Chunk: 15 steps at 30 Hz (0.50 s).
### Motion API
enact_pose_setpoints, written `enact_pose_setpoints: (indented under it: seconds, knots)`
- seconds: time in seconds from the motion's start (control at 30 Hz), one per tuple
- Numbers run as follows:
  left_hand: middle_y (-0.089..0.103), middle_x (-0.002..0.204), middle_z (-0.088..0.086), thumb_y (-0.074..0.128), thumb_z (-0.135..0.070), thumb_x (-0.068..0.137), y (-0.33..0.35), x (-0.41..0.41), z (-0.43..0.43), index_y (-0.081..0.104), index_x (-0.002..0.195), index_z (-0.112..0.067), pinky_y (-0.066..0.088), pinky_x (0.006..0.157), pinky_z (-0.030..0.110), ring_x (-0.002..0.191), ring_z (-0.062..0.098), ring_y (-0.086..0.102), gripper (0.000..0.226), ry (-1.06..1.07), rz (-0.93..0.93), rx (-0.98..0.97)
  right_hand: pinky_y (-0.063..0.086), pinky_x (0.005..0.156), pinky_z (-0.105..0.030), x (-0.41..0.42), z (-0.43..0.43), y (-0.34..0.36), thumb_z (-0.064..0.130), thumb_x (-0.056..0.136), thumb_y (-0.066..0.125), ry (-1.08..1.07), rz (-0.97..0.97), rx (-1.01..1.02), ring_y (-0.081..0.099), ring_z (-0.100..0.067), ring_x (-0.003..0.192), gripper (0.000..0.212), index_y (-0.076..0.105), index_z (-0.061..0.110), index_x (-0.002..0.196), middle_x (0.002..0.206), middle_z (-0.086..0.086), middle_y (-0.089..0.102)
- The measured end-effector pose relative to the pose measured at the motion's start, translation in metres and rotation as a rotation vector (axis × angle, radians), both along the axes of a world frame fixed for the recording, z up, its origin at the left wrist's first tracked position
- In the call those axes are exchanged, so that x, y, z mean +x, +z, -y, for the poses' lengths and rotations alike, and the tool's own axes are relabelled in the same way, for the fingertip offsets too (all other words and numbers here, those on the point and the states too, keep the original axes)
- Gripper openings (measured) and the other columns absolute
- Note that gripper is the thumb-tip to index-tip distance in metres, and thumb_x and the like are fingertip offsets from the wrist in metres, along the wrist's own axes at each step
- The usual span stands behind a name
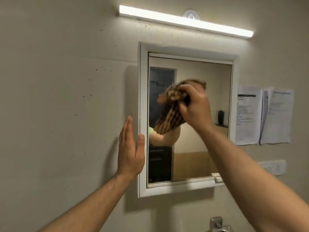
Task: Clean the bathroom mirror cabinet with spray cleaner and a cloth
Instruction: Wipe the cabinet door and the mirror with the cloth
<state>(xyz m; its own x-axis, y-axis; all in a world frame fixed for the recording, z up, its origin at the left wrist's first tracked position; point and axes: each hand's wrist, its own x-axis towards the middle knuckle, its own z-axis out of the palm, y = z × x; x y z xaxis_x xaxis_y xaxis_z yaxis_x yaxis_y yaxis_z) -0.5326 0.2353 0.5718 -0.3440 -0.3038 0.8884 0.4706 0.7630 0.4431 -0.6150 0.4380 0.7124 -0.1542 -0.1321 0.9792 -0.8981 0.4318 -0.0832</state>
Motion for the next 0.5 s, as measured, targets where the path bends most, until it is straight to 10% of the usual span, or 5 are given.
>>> enact_pose_setpoints:
  seconds: [0.1,0.23,0.37,0.5]
  knots:
    - [0.009,0.169,-0.023,0.024,-0.061,0.104,0.020,-0.003,0.007,0.009,0.163,-0.035,0.014,0.124,0.028,0.155,-0.002,0.010,0.066,0.025,-0.044,-0.053,0.030,0.117,-0.055,-0.026,-0.003,0.080,0.036,0.094,0.061,-0.280,-0.093,0.116,0.040,-0.029,0.142,0.044,0.061,0.027,0.137,0.153,-0.001,0.048]
    - [0.012,0.170,-0.017,0.025,-0.056,0.105,0.051,-0.010,0.012,0.011,0.163,-0.030,0.015,0.126,0.032,0.155,-0.001,0.010,0.066,0.062,-0.101,-0.096,0.018,0.123,-0.060,-0.041,0.020,0.105,0.049,0.100,0.046,-0.319,-0.189,0.216,0.024,-0.034,0.153,0.057,0.041,0.032,0.153,0.167,-0.007,0.026]
    - [0.012,0.172,-0.008,0.026,-0.052,0.106,0.060,-0.012,0.008,0.013,0.165,-0.022,0.015,0.128,0.037,0.157,0.003,0.008,0.067,0.070,-0.107,-0.150,0.024,0.121,-0.050,-0.036,0.064,0.007,0.060,0.105,0.030,-0.354,-0.244,0.342,0.018,-0.031,0.157,0.070,0.016,0.026,0.165,0.171,-0.009,0.019]
    - [0.007,0.173,-0.003,0.030,-0.044,0.106,0.050,-0.007,-0.003,0.013,0.165,-0.017,0.018,0.128,0.051,0.159,0.012,0.006,0.067,0.097,-0.112,-0.249,0.042,0.112,-0.049,-0.022,0.053,-0.130,0.056,0.105,0.037,-0.140,-0.208,0.686,0.049,-0.025,0.128,0.055,0.042,0.030,0.153,0.143,-0.004,0.057]
